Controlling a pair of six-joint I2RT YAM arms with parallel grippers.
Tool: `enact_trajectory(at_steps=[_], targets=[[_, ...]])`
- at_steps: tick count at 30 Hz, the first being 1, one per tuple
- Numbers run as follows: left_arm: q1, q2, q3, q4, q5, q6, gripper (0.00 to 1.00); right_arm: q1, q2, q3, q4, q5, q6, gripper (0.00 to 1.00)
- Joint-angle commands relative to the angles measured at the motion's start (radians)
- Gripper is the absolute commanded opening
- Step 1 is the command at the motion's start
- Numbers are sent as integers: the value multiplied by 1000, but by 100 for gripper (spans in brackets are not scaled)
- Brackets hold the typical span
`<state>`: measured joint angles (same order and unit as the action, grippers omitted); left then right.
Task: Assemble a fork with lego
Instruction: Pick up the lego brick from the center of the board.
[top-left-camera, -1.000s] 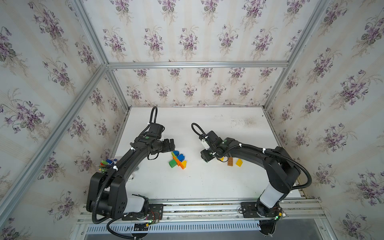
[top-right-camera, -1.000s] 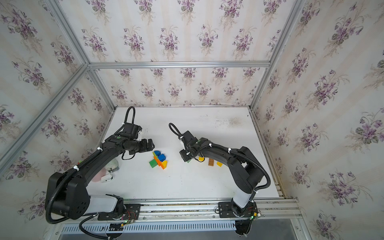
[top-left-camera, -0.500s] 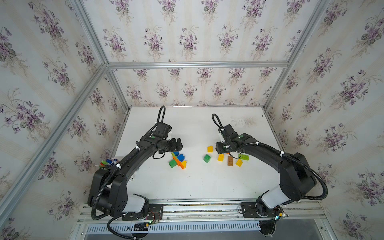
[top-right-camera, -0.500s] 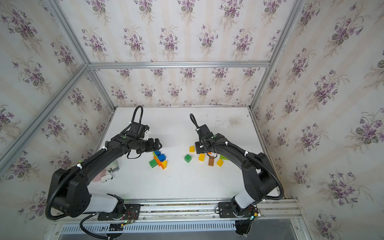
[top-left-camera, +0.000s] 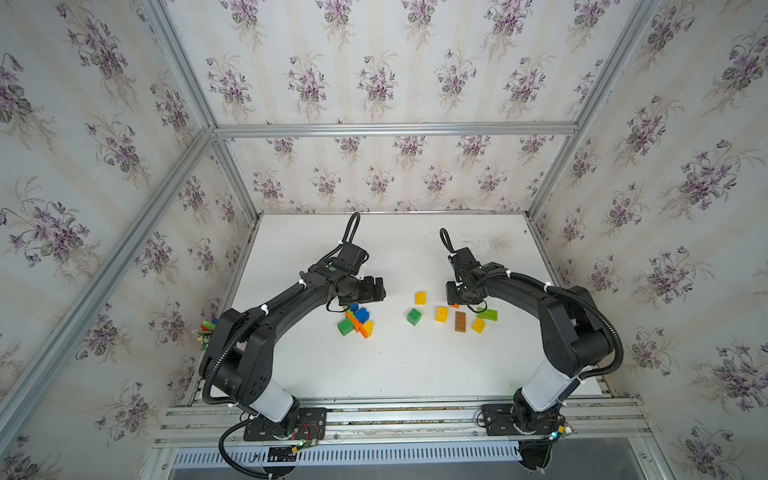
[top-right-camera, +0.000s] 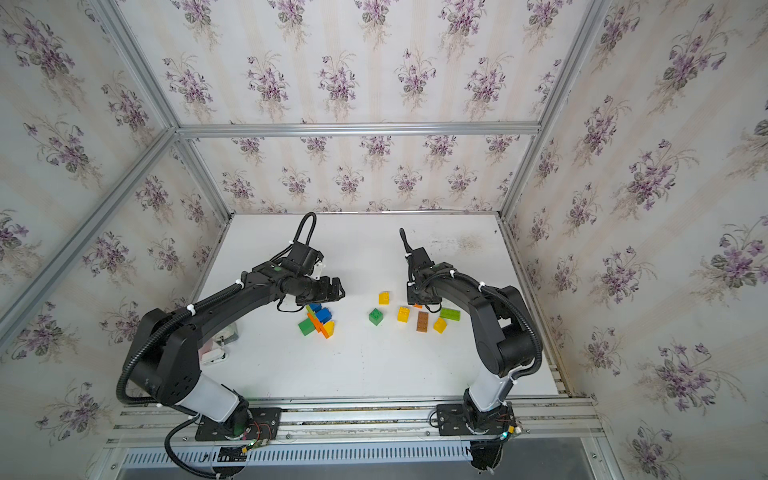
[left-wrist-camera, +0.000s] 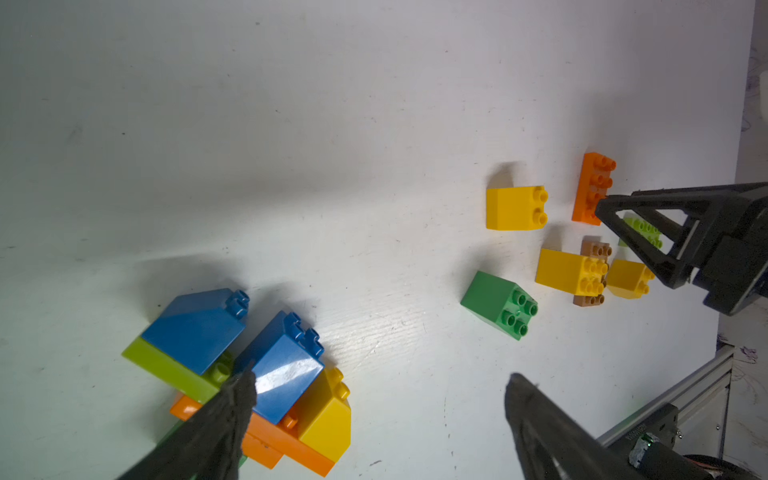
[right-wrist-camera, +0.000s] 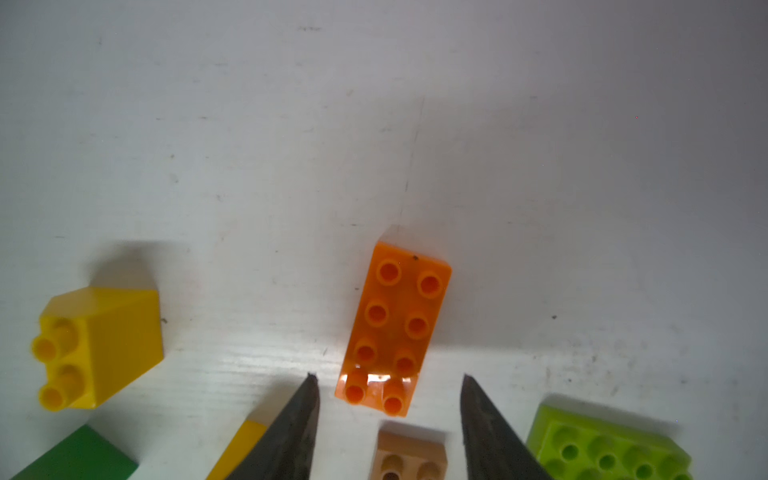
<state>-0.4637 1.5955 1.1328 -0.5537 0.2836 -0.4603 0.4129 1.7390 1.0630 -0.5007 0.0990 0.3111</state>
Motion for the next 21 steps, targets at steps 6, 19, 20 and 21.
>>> enact_trajectory(at_steps=[6,19,20,21], targets=[[-16,45,26,43,12,-36,94,-3,80,45,11,42,7,51],[-17,82,50,40,21,-26,94,-3,102,51,17,29,-47,22],[-16,82,53,34,22,-22,94,-2,94,49,19,18,-67,21],[-16,84,58,26,26,-19,94,-2,79,47,22,5,-95,20]])
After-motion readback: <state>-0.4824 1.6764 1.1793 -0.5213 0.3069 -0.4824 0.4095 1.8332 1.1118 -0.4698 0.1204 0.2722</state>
